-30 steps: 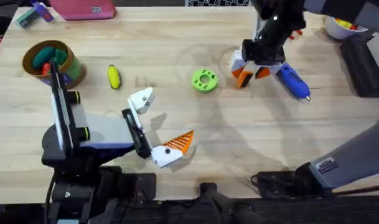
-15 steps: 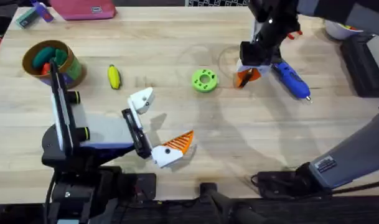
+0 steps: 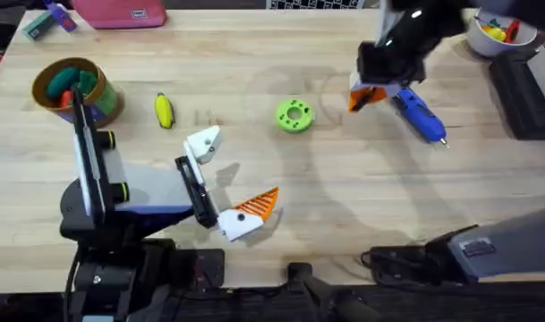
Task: Pick up the gripper from the table and insert it into the empty holder that is missing its gripper. Then pick up a screw, insert it into the mounting hole, and use the screwdriver to tighten it. Finally, clean up the table by picking up the vegetable and placing it into the bucket.
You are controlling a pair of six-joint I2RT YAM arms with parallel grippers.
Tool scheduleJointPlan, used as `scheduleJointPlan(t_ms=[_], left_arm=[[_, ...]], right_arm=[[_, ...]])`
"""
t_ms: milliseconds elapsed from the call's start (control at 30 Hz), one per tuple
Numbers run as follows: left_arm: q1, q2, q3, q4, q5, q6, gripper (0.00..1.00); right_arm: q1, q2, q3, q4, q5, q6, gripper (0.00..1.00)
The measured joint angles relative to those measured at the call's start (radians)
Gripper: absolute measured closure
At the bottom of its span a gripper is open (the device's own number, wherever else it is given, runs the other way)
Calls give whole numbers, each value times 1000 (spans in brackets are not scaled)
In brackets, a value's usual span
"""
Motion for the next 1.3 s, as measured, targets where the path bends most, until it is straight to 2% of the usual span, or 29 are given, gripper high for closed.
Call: scheduleJointPlan(t_ms=[233, 367, 533, 567, 667, 867, 967, 1067, 1300], left_arm=[[0, 0, 0, 0, 0, 0, 14], [0, 0, 0, 0, 0, 0, 15], [0, 0, 0, 0, 0, 0, 14], [0, 0, 0, 0, 0, 0, 15], [0, 0, 0, 0, 0, 0, 16], [0, 0, 0, 0, 0, 0, 16], [0, 0, 0, 0, 0, 0, 15], [0, 0, 0, 0, 0, 0, 16], [0, 0, 0, 0, 0, 0, 15]], right_arm=[[29, -226, 0, 87, -82, 11, 992], [33, -331, -41, 218, -162, 45, 992], [33, -479, -243, 488, -295, 117, 992], [33, -554, -389, 654, -370, 176, 993], [33, -607, -539, 842, -448, 264, 993], [33, -611, -835, 1413, -637, 492, 993], [33, -583, -938, 1647, -714, 605, 993], [28, -545, -983, 1736, -790, 689, 993], [-13, -406, -992, 1758, -1025, 763, 993]])
